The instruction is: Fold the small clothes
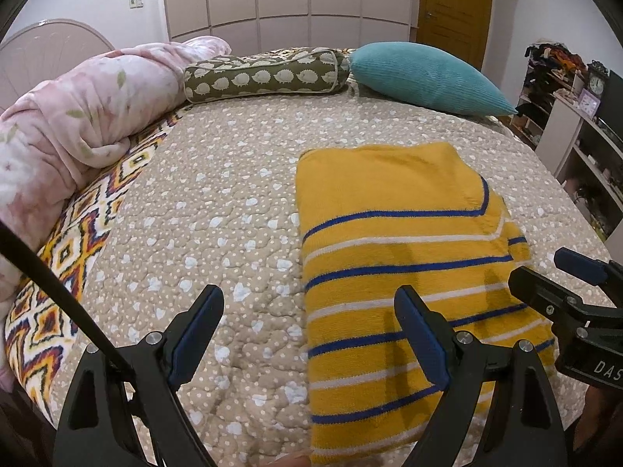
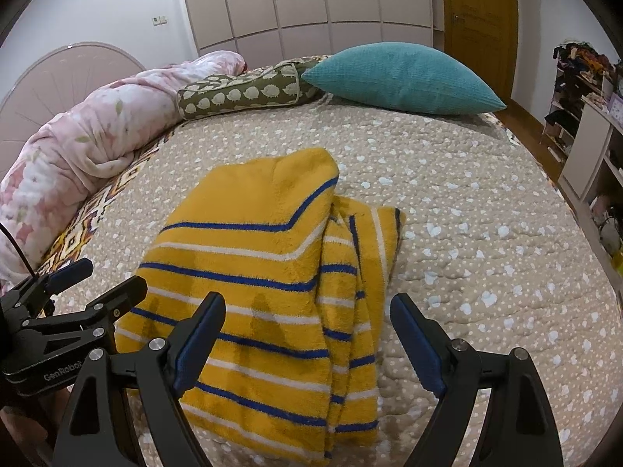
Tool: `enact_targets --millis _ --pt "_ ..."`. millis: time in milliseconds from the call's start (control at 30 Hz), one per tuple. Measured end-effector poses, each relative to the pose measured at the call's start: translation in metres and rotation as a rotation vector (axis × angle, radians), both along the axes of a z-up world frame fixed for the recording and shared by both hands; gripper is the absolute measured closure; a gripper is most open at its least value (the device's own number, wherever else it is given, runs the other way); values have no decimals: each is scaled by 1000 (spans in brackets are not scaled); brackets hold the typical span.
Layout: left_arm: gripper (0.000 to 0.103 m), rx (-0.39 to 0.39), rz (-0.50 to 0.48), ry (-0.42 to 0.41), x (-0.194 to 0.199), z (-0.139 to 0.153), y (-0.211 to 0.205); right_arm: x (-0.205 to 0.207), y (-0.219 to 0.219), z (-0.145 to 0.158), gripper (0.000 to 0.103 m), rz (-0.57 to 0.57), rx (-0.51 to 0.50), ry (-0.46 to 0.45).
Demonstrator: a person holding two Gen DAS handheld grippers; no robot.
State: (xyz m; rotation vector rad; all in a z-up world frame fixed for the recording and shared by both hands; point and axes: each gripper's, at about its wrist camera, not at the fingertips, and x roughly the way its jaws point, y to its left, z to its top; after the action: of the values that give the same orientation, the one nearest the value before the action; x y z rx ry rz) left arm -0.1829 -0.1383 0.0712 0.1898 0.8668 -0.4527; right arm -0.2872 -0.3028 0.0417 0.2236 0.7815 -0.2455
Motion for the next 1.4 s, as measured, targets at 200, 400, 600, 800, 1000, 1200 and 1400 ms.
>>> enact_targets --millis 200,400,600,800,1000,1200,1400 --pt "15 2 5 7 3 -2 -2 3 -1 -1 13 3 2 7" --pt "15 7 7 12 7 -6 -2 7 -3 -4 13 6 7 16" --pt "15 7 12 21 10 -8 0 11 -2 -4 13 18 3 21" --pt "15 16 12 27 12 -9 0 14 -2 -6 13 23 6 27" --pt "15 20 15 19 13 -8 0 16 -2 -6 12 21 7 30" --pt "15 26 16 23 13 -9 1 17 -2 -8 12 27 6 33" --pt "15 30 15 21 13 -10 0 18 -2 -10 12 26 13 34"
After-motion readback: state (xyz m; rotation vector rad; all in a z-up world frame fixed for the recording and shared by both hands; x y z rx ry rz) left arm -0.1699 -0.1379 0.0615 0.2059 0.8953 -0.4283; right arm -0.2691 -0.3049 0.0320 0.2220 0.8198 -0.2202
